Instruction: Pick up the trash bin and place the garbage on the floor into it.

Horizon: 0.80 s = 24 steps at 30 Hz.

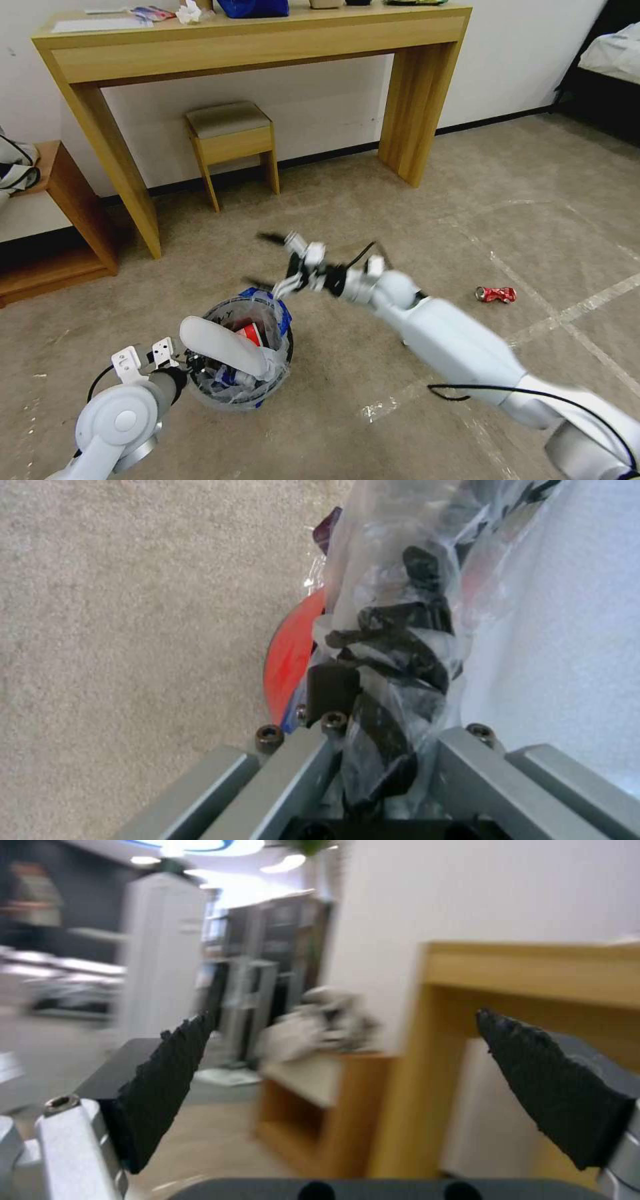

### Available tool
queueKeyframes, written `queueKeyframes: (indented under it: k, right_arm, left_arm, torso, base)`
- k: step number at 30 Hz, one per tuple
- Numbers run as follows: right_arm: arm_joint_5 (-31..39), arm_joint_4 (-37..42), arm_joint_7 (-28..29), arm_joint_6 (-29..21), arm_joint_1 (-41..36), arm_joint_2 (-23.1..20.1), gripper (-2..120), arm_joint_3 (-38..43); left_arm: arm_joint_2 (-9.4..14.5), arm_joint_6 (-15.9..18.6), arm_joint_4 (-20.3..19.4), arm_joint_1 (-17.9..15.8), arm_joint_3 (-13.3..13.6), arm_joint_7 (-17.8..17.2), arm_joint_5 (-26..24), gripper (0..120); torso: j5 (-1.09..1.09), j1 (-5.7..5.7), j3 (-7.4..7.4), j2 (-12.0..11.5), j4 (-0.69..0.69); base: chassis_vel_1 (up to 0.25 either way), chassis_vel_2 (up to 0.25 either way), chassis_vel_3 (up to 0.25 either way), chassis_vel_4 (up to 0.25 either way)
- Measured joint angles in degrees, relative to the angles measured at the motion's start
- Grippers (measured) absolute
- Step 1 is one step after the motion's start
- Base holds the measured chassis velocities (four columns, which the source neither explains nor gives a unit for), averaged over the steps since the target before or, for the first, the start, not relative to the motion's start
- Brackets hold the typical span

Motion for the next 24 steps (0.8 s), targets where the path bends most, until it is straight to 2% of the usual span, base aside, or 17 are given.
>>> queueKeyframes:
  k: [2,3,5,6,8,9,11,13,15,19,21,23,24]
  right_arm:
    - [0.38,2.18,5.74,0.67,-1.38,-3.16,100,2.46]
    - [0.38,2.18,5.74,0.67,-1.38,-3.16,100,2.46]
    - [-2.06,4.09,14.12,1.81,-3.82,-5.22,100,5.02]
    - [-2.06,4.09,14.12,1.81,-3.82,-5.22,100,5.02]
    - [-5.30,5.85,22.27,2.00,-7.43,-6.28,100,8.99]
    - [-5.30,5.85,22.27,2.00,-7.43,-6.28,100,8.99]
    - [-8.95,7.00,27.99,1.41,-12.02,-6.86,100,14.77]
    - [-10.22,7.37,29.87,1.01,-13.57,-7.04,100,16.60]
    - [-12.87,8.73,33.50,-0.33,-19.15,-7.61,100,22.53]
    - [-14.46,10.02,35.12,-0.66,-23.97,-7.73,100,27.38]
    - [-15.51,11.92,37.22,-1.13,-29.66,-7.75,100,33.67]
    - [-16.10,12.33,37.87,-1.25,-30.96,-7.70,100,35.41]
    - [-17.75,13.56,39.49,-1.77,-33.82,-7.31,100,38.98]
  left_arm:
    - [0.21,0.03,-0.03,0.04,-0.11,-0.02,-0.16,0]
    - [0.21,0.03,-0.03,0.04,-0.11,-0.02,-0.16,0]
    - [0.32,0.06,-0.15,0.09,-0.26,-0.02,-0.23,0]
    - [0.32,0.06,-0.15,0.09,-0.26,-0.02,-0.23,0]
    - [0.32,0.08,-0.29,0.16,-0.45,-0.03,-0.23,0]
    - [0.32,0.08,-0.29,0.16,-0.45,-0.03,-0.23,0]
    - [0.40,0.11,-0.45,0.21,-0.53,-0.02,-0.19,0]
    - [0.44,0.11,-0.48,0.22,-0.53,0.00,-0.16,0]
    - [0.60,0.13,-0.52,0.23,-0.52,0.06,-0.05,0]
    - [0.82,0.19,-0.60,0.21,-0.51,0.15,-0.02,0]
    - [1.33,0.25,-0.68,0.01,-0.32,0.32,-0.05,0]
    - [1.42,0.25,-0.69,-0.08,-0.23,0.34,-0.06,0]
    - [1.44,0.26,-0.73,-0.31,-0.05,0.38,-0.12,0]
  torso:
    - [-0.01,0.00,0.00,0.00,0.00]
    - [-0.01,0.00,0.00,0.00,0.00]
    - [0.00,0.00,0.00,0.00,-0.01]
    - [0.00,0.00,0.00,0.00,-0.01]
    - [0.00,0.00,0.00,0.00,0.01]
    - [0.00,0.00,0.00,0.00,0.01]
    - [0.00,0.00,-0.01,0.00,0.01]
    - [0.00,0.00,0.00,0.00,0.01]
    - [0.00,0.00,-0.01,0.00,0.00]
    - [0.01,0.00,-0.01,0.00,0.00]
    - [0.01,-0.01,-0.01,0.00,0.00]
    - [-0.01,-0.01,-0.01,0.00,0.00]
    - [-0.01,0.00,-0.01,0.00,0.00]
  base:
    - [0.000,0.000,0.000,0.000]
    - [0.000,0.000,0.000,0.000]
    - [0.000,0.000,0.000,0.000]
    - [0.000,0.000,0.000,0.000]
    - [0.000,0.000,0.000,0.000]
    - [0.000,0.000,0.000,0.000]
    - [0.000,0.000,0.000,0.000]
    - [0.000,0.000,0.000,0.000]
    - [0.000,0.000,0.000,0.000]
    - [0.000,0.000,0.000,0.000]
    - [0.000,0.000,0.000,0.000]
    - [0.000,0.000,0.000,0.000]
    - [0.000,0.000,0.000,0.000]
